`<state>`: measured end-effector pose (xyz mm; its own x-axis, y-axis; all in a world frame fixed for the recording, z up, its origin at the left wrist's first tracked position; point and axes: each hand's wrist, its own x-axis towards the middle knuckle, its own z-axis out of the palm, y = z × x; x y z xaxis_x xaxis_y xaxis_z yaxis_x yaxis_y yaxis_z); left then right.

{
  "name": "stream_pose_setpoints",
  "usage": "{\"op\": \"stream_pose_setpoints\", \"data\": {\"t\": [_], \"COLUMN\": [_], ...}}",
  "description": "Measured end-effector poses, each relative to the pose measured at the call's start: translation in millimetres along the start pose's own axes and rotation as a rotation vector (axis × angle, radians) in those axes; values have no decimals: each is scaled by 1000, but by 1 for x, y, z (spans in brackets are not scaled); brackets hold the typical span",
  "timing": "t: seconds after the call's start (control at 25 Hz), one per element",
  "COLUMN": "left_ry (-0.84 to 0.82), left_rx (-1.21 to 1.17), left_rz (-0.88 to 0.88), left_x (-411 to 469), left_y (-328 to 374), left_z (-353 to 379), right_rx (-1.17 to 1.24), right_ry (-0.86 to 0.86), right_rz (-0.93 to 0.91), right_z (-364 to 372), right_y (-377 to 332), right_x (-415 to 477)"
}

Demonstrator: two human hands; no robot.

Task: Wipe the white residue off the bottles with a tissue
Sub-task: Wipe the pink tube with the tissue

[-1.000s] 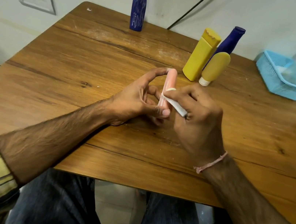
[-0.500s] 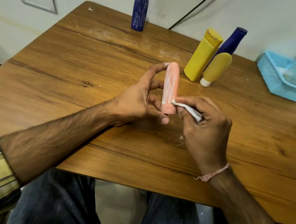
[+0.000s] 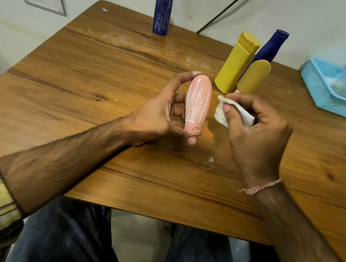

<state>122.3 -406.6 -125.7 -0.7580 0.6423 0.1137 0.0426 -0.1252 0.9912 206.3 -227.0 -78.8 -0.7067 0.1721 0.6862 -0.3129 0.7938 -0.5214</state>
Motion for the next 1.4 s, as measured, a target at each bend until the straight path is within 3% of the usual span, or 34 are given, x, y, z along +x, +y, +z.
{"op": "stream_pose_setpoints", "data": {"t": [0.2,0.56,0.8,1.0,1.2,1.4], "left_ry": [-35,-11,36,54,53,74], "left_rx": [-3,-26,23,31,133,115], "left_rz": [6,11,24,32,38,55], "left_x": [0,-1,-2,-3,-3,-3], "left_y": [-1,-1,4,4,8,7], "left_z": [-1,-2,2,2,7,4], "right_rx": [-163,-119,-120,-106,-158,-182], "right_ry": [-141,-272,-65,-220,-65,-208], "right_rz": [-221,-235,-193,-181,-182,-244], "right_z": [13,5,9,7,9,16], "right_y": [2,0,0,0,5,4], "right_x": [19,-28,-1,-26,7,-1]}}
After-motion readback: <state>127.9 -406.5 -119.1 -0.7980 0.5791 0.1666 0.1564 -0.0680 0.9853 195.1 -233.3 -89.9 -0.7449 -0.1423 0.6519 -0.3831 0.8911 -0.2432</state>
